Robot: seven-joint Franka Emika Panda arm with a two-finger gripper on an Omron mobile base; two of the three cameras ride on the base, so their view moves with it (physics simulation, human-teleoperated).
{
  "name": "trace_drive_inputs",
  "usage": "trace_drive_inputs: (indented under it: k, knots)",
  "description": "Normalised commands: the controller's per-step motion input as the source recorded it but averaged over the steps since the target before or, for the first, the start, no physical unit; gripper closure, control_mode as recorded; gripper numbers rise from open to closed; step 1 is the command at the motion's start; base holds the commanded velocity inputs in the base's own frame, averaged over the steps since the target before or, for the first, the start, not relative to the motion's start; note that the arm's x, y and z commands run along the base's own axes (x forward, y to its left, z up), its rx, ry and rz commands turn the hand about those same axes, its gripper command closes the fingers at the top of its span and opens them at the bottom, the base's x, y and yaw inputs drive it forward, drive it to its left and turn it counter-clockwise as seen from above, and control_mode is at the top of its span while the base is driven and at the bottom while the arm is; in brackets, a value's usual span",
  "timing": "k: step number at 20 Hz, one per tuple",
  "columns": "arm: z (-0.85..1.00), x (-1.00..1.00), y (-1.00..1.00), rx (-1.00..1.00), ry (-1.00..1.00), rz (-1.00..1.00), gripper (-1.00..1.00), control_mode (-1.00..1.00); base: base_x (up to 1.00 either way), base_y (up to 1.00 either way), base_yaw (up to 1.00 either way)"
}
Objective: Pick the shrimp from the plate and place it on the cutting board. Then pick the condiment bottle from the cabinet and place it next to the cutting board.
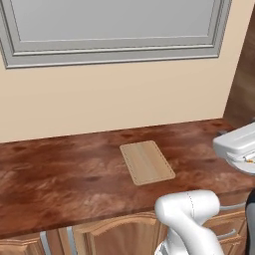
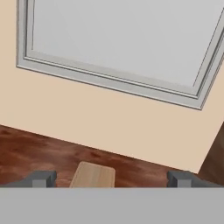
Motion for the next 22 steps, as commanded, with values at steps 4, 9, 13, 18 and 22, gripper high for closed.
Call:
trace_drive_inputs:
  k: [4,9,13,18,22]
  knots:
    - [0.0,0.08,-0.02,0.0,0.15,-0.01,-1.0,-1.0,0.0,0.0,0.0]
    - [0.0,0.0,-0.19,-0.01,0.42,-0.05,-1.0,-1.0,0.0,0.0,0.0]
    - [0.0,0.0,-0.39,-0.01,0.33,-0.12,-1.0,-1.0,0.0,0.0,0.0]
    - [-0.03,-0.11,-0.29,0.0,0.13,-0.14,-1.0,-1.0,0.0,0.0,0.0]
    - [-0.26,-0.24,-0.12,0.01,0.03,-0.15,-1.0,-1.0,0.0,0.0,0.0]
